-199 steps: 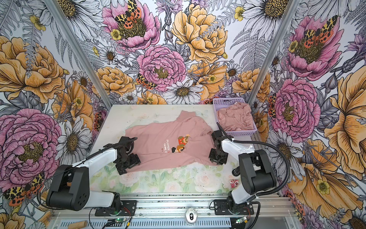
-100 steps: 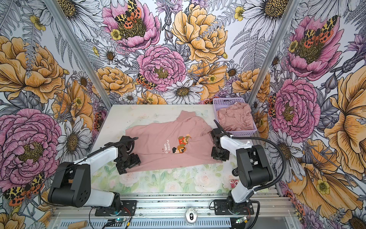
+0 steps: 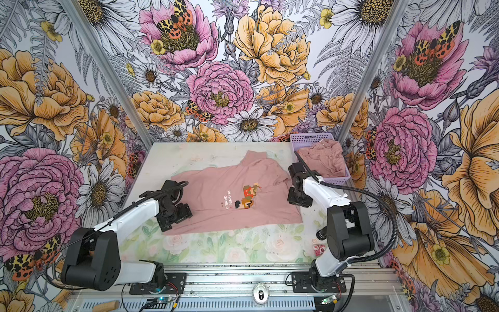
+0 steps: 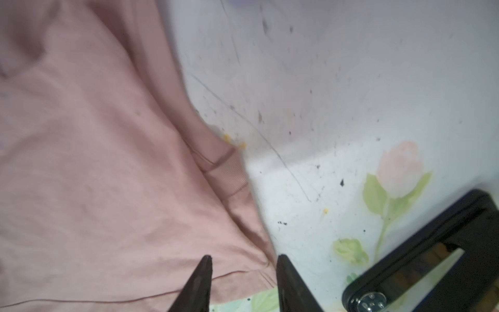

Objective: Fold and stack the mixed laundry pile

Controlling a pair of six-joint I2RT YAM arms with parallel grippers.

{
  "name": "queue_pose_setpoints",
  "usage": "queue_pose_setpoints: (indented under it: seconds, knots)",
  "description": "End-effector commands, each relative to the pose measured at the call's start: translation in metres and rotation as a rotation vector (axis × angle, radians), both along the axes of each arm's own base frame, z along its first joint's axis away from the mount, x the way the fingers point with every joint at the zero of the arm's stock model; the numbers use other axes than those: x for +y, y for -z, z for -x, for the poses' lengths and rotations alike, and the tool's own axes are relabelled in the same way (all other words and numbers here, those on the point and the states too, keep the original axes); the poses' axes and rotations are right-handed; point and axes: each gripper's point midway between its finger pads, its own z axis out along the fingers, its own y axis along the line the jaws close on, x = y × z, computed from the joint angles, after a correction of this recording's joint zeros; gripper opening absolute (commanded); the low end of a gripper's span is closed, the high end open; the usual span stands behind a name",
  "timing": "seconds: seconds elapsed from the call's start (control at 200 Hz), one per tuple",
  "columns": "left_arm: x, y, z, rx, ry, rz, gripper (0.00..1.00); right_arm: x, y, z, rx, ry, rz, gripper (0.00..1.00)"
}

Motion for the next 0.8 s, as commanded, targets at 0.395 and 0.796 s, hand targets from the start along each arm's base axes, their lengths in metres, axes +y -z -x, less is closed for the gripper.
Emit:
queue_pose_setpoints:
  seconds: [0.395,0.796]
  knots:
    - [-0.011,-0.004,-0.123,-0.223,0.082,0.004,0.89,0.103,0.021,-0.157,-0.235,-0.283,-0.085,0.44]
    - [0.000,0.053,-0.082,-0.015,0.038,0.029,0.87,0.086,0.080,-0.110,-0.034,-0.236,-0.061,0.45]
